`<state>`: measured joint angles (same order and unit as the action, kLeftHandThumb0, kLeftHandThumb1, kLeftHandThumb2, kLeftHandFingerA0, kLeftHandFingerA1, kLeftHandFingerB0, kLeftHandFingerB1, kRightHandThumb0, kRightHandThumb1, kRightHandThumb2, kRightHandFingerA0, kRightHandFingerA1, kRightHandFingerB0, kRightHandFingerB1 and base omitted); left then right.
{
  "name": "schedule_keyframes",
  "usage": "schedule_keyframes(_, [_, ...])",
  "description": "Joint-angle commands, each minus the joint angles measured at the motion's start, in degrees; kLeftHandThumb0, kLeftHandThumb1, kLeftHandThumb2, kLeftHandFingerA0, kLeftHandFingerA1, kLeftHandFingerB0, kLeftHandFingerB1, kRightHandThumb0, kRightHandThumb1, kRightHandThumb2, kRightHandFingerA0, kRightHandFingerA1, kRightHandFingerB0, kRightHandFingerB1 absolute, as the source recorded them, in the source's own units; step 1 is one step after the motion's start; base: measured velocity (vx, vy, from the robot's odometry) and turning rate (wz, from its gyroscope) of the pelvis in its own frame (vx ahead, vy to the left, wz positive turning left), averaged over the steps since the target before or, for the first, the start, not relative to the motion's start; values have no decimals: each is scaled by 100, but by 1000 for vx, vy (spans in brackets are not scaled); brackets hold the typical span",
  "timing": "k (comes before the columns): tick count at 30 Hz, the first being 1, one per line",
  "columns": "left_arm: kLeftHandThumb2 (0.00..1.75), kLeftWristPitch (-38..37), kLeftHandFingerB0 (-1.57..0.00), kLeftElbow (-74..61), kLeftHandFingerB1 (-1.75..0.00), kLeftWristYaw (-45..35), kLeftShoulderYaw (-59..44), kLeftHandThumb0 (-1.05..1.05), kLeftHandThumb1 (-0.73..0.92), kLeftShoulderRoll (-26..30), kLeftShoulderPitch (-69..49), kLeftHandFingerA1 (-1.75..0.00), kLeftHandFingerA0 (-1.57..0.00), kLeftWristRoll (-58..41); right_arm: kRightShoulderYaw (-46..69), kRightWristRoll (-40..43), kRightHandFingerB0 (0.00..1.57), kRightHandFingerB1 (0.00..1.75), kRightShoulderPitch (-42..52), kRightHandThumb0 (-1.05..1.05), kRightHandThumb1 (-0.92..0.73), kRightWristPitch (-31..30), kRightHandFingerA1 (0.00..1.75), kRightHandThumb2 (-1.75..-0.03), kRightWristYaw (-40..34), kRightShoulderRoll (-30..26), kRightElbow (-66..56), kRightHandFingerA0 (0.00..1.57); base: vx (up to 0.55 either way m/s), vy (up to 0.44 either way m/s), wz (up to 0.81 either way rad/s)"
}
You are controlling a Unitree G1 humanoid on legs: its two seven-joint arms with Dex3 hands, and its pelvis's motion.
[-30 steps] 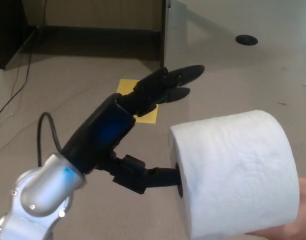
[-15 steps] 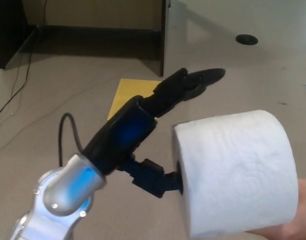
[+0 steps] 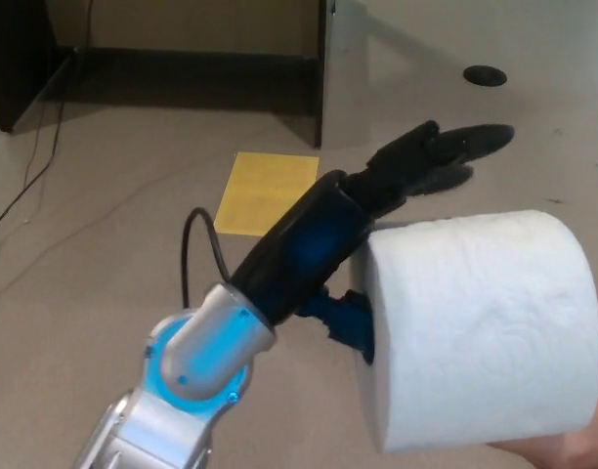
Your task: A person is holding a toilet paper roll and the robot extends its left hand to grab the roll by inserting its thumb into the gap in the middle and brings its hand down by its side. Then it extends its arm again to hand the toilet paper roll back to the person.
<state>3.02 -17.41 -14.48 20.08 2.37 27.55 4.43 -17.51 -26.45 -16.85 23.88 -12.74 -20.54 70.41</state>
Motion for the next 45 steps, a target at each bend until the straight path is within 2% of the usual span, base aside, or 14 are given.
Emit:
schedule_keyframes(1, [66, -579, -92, 312, -55, -9, 29, -8, 79, -174, 61, -58, -111, -26, 39, 19, 55, 45, -3, -44, -73, 67, 57, -62, -53, -55, 0, 69, 0, 0, 0])
schedule_keyframes(4, [65, -606, -100, 261, -75, 239, 34, -20, 83, -236, -88, -99, -114, 193, 32, 3, 55, 44, -16, -45, -74, -1, 52, -62, -40, -56, 4, 67, 0, 0, 0])
schedule_keyframes(8, [68, -742, -87, 242, -107, 432, -26, -12, 82, -281, -198, -123, -104, 369, 55, 28, 55, 44, -14, -44, -73, 15, 53, -62, -15, -48, 3, 66, 0, 0, 0])
schedule_keyframes(11, [75, -782, -83, 219, -115, 474, -131, -9, 78, -253, -260, -119, -107, 365, 11, -37, 56, 44, -3, -46, -74, 33, 50, -62, -93, -67, -14, 63, 0, 0, 0])
schedule_keyframes(12, [68, -845, -82, 224, -116, 450, -197, -14, 84, -234, -317, -118, -108, 281, -14, -57, 55, 43, -9, -46, -74, -31, 49, -63, -60, -54, -9, 61, 0, 0, 0])
schedule_keyframes(15, [84, -1037, -81, 298, -110, 315, -410, -2, 75, -141, -350, -118, -102, 67, -3, -40, 56, 44, -19, -45, -74, -17, 55, -62, -56, -46, -5, 66, 0, 0, 0])
schedule_keyframes(18, [66, -1040, -80, 306, -112, 269, -729, -10, 85, -20, -380, -119, -103, -68, 29, -10, 57, 44, -11, -45, -74, 25, 54, -62, -56, -56, -4, 67, 0, 0, 0])
schedule_keyframes(22, [85, -655, -79, 61, -109, 195, -1382, -1, 76, 178, -436, -123, -101, -455, 19, -24, 57, 44, -22, -45, -74, -3, 50, -62, -26, -54, -20, 65, 0, 0, 0])
schedule_keyframes(24, [80, -517, -80, -39, -110, 160, -1563, -4, 79, 255, -449, -124, -100, -497, 0, -51, 57, 44, -29, -45, -73, 15, 51, -62, -68, -62, -21, 66, 0, 0, 0])
schedule_keyframes(25, [66, -258, -79, -174, -112, 139, -1759, -11, 87, 359, -467, -126, -98, -587, -2, -53, 57, 44, -37, -45, -74, 3, 52, -62, -58, -61, -21, 66, 0, 0, 0])
schedule_keyframes(27, [66, -48, -81, -282, -112, 149, -1930, -14, 85, 378, -497, -126, -99, -728, 5, -43, 57, 44, -44, -45, -74, -4, 52, -62, -46, -60, -16, 66, 0, 0, 0])
schedule_keyframes(30, [65, -481, -80, -113, -109, -14, -2600, -12, 84, 843, -743, -125, -99, -876, 33, -9, 57, 44, -30, -46, -74, -6, 50, -62, -18, -41, -5, 64, 0, 0, 0])
schedule_keyframes(40, [65, -949, -77, 858, -116, -395, -3860, -11, 86, 1436, -2172, -128, -98, -1393, -32, -69, 57, 44, -56, -45, -74, -6, 50, -62, -7, -58, 43, 65, 0, 0, 0])
schedule_keyframes(45, [71, -2090, -77, 2456, -112, -445, -4251, 1, 84, 1528, -2914, -134, -94, -1201, -37, -57, 56, 44, -95, -44, -74, -44, 50, -62, 18, -27, 65, 66, 0, 0, 0])
